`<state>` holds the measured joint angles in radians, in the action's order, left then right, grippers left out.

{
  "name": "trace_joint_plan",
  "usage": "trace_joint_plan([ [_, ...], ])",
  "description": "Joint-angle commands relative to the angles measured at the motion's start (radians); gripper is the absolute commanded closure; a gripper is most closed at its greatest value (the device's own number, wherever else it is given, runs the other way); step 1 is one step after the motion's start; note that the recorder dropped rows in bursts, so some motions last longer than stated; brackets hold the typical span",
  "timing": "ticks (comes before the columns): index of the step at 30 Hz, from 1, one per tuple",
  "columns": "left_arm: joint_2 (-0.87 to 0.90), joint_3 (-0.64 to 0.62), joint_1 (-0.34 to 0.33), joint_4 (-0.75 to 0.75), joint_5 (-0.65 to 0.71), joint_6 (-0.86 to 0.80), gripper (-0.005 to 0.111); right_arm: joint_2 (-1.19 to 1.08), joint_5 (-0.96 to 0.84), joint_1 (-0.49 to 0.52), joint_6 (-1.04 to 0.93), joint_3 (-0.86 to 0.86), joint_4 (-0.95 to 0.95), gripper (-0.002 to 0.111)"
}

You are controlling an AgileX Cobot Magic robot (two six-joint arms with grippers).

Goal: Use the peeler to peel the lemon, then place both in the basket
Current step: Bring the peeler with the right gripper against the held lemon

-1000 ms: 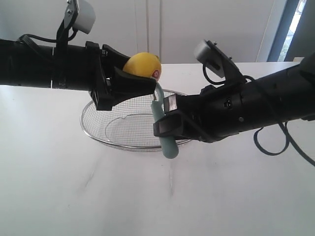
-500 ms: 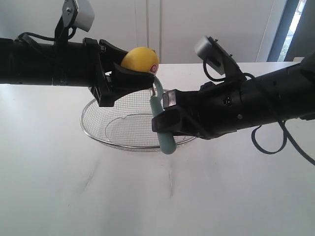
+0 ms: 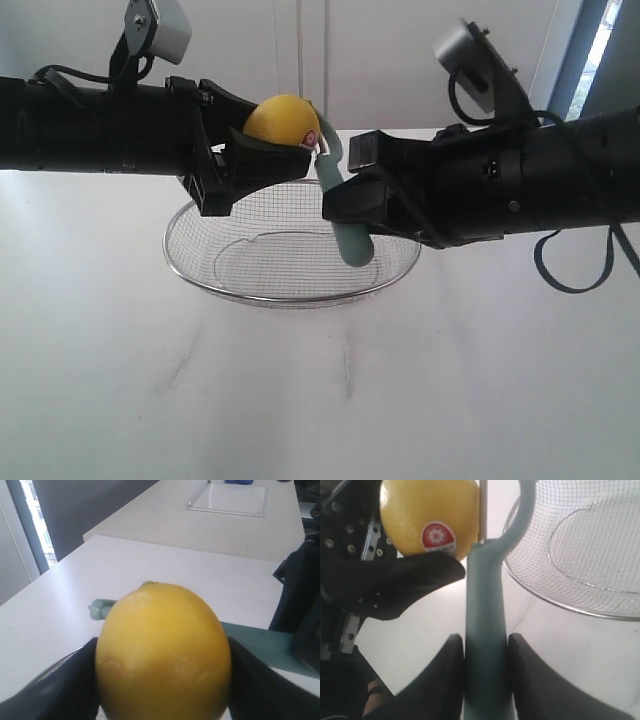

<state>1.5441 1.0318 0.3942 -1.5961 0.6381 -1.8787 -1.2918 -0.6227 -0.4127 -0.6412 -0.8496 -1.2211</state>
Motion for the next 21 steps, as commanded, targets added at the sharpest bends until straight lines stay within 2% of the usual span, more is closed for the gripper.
trace_joint_plan([
  [1,-0.002,-0.005,-0.001,-0.028,0.023,-0.003,0.107,0.006,0.018,0.006,0.039,0.001,0.046,0.108],
  [9,-0.002,-0.005,-0.001,-0.09,0.058,-0.007,0.107,-0.105,-0.022,0.006,0.027,0.001,0.05,0.108],
  [21,-0.002,-0.005,-0.001,-0.09,0.062,-0.007,0.107,-0.107,-0.114,0.006,-0.102,0.001,-0.123,0.108],
])
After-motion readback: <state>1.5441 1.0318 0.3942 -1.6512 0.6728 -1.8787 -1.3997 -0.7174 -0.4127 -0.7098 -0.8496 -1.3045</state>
